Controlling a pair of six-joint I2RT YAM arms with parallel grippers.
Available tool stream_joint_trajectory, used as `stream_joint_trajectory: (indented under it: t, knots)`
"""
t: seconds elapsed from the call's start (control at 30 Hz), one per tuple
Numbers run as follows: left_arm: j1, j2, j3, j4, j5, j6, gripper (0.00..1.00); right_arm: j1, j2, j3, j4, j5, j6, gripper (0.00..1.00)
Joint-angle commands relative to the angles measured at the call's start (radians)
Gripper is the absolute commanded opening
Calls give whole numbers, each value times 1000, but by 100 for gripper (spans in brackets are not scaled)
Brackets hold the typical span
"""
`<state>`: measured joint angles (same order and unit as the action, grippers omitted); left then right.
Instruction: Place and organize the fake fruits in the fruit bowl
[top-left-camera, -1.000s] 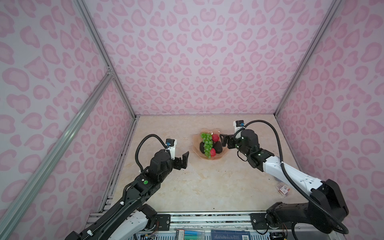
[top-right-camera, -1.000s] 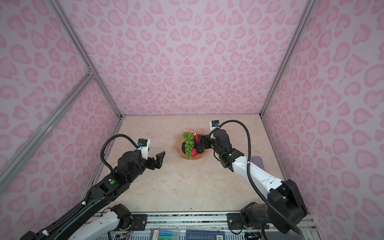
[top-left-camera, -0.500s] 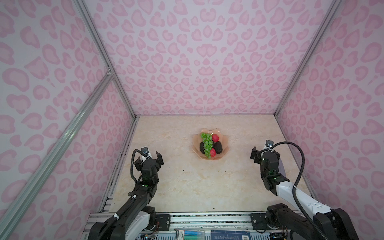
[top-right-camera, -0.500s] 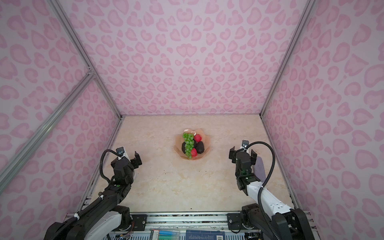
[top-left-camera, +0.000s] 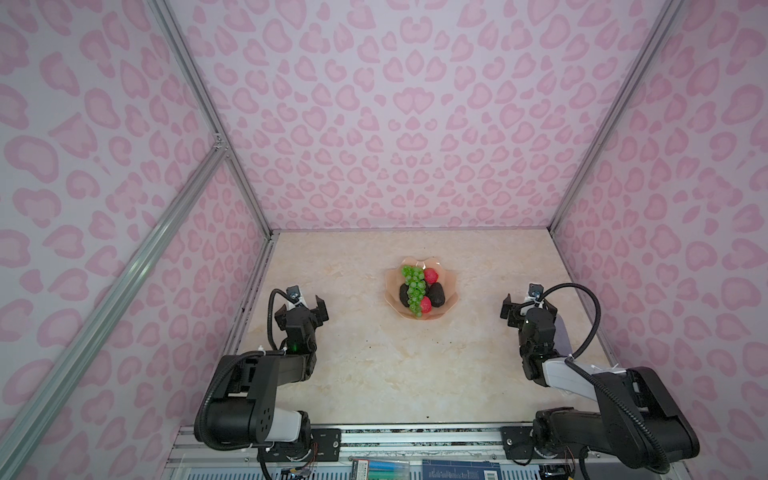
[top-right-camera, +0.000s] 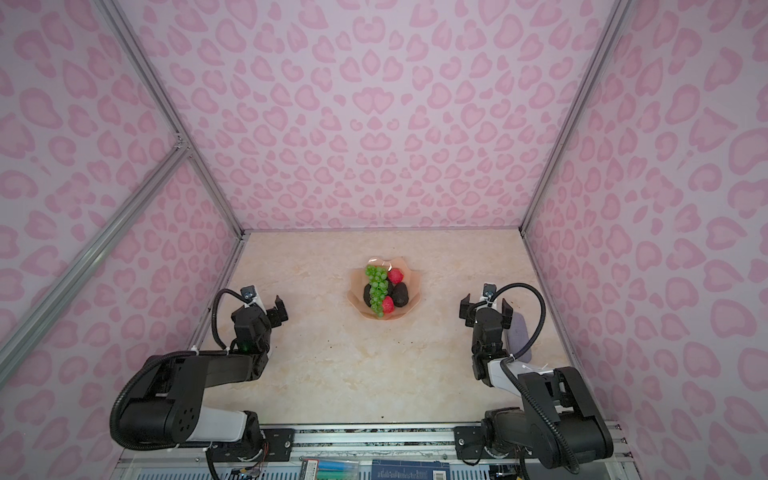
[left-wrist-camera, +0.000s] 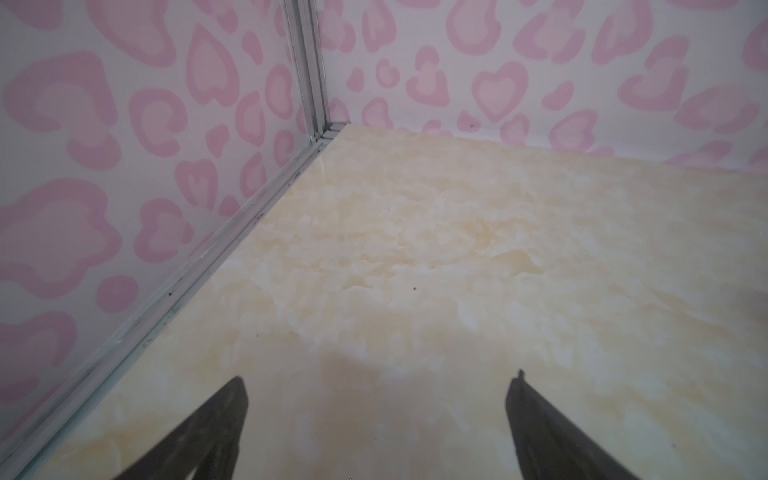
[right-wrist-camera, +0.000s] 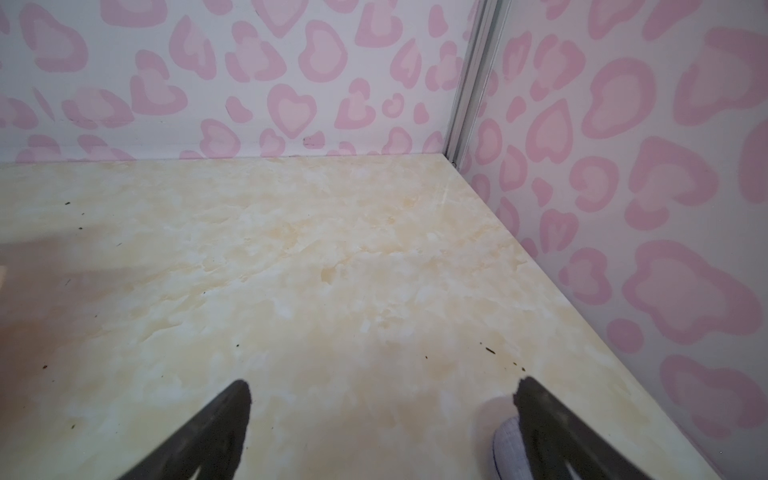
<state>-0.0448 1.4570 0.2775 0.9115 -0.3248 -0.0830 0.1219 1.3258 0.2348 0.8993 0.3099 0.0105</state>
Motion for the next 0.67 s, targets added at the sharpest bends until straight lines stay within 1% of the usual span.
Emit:
stream_joint_trajectory:
  t: [0.0,0.03,0.07,0.1,0.13,0.17,0.27,0.37,0.43,0.53,0.6,0.63]
  knots:
    - [19,22,25,131,45,-2,97,-15,62,-27,186,-35,-30,99]
    - [29,9,36,86,59,-9,97,-19,110,-29,234,-40,-30,99]
    - [33,17,32,110,59,-10,97,-20,156,-29,277,-50,-35,99]
    - [33,14,39,89,58,-11,97,-19,211,-26,329,-58,-44,99]
    - [33,15,36,97,59,-10,97,-19,259,-28,409,-53,-49,100]
    - [33,15,37,95,58,-10,97,-19,272,-34,437,-44,-47,100]
    - [33,13,35,96,59,-8,97,-22,192,-7,258,-51,-31,100]
    - [32,10,32,98,58,-7,97,-24,232,-24,352,-48,-33,100]
    - [32,17,46,80,62,-10,97,-22,238,-28,370,-48,-37,100]
    - [34,18,48,79,64,-12,97,-22,229,-22,344,-49,-37,100]
    - [35,15,43,82,64,-10,97,-22,213,-4,282,-62,-39,100]
    - [35,12,41,84,65,-9,97,-22,206,2,257,-40,-35,100]
